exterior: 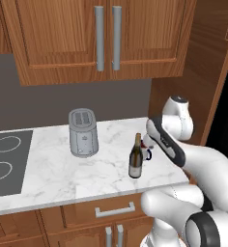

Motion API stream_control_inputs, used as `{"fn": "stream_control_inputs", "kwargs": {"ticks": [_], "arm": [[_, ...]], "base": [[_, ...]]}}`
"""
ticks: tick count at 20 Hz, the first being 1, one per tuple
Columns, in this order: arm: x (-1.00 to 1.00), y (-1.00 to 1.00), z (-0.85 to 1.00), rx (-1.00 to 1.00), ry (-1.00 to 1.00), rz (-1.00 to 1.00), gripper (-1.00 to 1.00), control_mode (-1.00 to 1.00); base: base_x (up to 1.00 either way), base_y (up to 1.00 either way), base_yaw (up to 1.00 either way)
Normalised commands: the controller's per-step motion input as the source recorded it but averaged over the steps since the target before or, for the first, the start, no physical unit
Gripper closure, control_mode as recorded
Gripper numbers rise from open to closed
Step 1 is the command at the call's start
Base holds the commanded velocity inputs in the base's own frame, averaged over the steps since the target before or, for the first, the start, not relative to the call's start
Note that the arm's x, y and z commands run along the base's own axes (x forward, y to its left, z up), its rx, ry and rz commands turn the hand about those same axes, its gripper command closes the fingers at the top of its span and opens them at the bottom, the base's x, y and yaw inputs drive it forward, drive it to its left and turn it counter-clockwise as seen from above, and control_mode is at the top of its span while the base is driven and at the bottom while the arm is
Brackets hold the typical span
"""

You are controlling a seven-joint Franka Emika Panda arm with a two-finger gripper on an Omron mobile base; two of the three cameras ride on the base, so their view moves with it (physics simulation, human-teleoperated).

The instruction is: Place the microwavable item in the microwave. Then, close the microwave door and press the start button.

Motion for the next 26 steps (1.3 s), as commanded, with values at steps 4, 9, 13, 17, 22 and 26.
{"fn": "stream_control_inputs", "kwargs": {"ticks": [4,9,13,17,22,26], "arm": [[0.09,0.00,-0.29,0.00,0.02,0.02,-1.00,-1.00],[0.19,0.00,-0.25,0.00,0.03,0.07,-1.00,-1.00],[0.25,0.00,-0.17,0.00,0.00,0.07,-1.00,-1.00],[0.24,0.00,-0.19,0.00,0.00,0.05,-1.00,-1.00],[0.14,-0.03,-0.18,0.00,0.00,0.05,-1.00,-1.00],[0.00,-0.04,-0.13,0.00,0.00,0.05,-1.00,-1.00]], "base": [[0.00,0.00,0.00],[0.00,0.00,0.00],[0.00,0.00,0.00],[0.00,0.00,0.00],[0.00,0.00,0.00],[0.00,0.00,0.00]]}}
